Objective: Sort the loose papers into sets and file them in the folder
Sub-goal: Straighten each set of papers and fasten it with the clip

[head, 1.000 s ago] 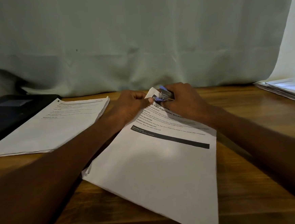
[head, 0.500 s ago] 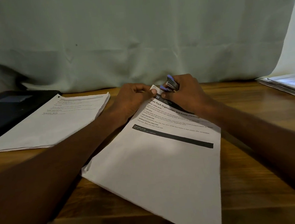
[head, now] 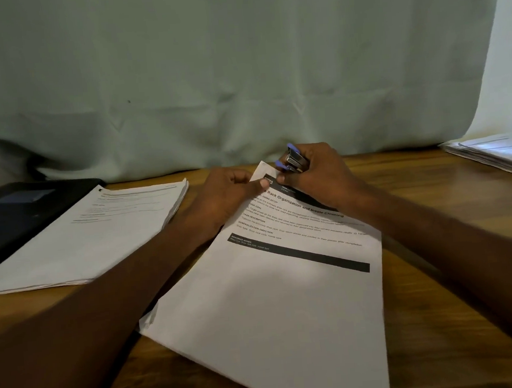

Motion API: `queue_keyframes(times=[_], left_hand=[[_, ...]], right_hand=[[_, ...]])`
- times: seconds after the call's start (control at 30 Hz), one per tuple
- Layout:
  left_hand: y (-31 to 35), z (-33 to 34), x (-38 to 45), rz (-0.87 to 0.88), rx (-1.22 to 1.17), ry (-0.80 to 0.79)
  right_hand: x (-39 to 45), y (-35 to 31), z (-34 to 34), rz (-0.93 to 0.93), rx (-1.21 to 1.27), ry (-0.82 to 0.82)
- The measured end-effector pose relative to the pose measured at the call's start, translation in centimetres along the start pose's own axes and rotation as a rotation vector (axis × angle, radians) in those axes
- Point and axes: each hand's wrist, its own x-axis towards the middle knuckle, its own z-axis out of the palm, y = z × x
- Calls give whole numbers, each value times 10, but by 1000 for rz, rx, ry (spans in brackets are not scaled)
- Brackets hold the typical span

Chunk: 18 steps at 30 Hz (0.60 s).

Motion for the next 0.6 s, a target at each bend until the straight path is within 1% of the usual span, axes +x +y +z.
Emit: queue_keyframes(times=[0.13, 0.23, 0.3, 0.37, 0.5, 0.53, 0.6], left_hand=[[1, 0, -1, 23, -17, 36], [2, 0, -5, 30, -15, 57], [2, 0, -6, 20, -3, 54], [3, 0, -6, 13, -3, 52], [3, 1, -6, 27, 24, 61], [2, 1, -6, 26, 23, 58], [0, 1, -3, 26, 9, 46]], right_hand=[[2, 2, 2, 7, -22, 8], [6, 5, -2, 40, -16, 141], [9, 10, -9, 27, -120, 178], [9, 10, -15, 16, -163, 97], [5, 3, -16, 29, -117, -177], [4, 3, -14, 11, -126, -220], [3, 3, -11, -44, -164, -238]])
